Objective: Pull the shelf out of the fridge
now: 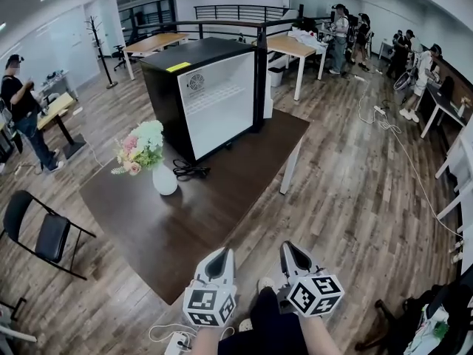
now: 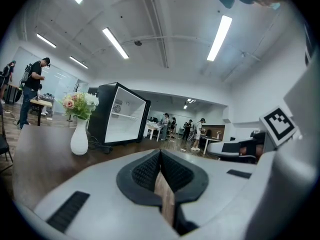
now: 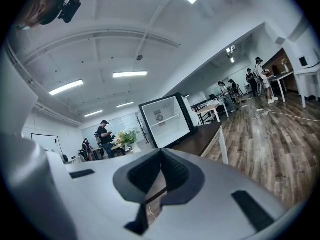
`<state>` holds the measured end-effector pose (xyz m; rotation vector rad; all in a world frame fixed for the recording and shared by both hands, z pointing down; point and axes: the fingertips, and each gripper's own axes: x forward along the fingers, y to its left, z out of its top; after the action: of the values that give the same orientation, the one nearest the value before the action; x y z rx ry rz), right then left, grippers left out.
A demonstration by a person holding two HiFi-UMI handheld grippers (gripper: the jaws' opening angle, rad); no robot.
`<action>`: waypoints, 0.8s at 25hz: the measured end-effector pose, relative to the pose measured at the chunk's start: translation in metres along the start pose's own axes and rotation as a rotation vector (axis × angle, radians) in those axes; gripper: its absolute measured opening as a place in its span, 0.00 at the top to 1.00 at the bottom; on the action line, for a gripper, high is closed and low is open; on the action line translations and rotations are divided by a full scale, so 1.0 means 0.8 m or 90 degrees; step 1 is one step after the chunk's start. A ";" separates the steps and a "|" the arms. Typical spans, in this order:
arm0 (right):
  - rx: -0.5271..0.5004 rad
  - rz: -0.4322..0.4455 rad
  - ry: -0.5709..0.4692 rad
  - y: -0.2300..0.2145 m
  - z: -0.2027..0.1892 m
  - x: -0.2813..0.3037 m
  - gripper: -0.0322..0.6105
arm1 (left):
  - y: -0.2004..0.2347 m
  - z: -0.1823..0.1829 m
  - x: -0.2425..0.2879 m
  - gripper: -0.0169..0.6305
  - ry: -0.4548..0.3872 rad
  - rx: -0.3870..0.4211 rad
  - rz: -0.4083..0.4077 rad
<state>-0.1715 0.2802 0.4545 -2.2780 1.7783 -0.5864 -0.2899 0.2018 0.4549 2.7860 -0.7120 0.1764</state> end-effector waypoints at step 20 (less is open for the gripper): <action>-0.029 0.063 0.002 -0.099 0.101 0.183 0.96 | 0.046 0.070 0.203 0.97 -0.043 0.003 0.053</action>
<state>-0.0377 0.1529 0.4400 -2.2045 1.9119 -0.5373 -0.1635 0.0811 0.4388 2.7796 -0.8467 0.0995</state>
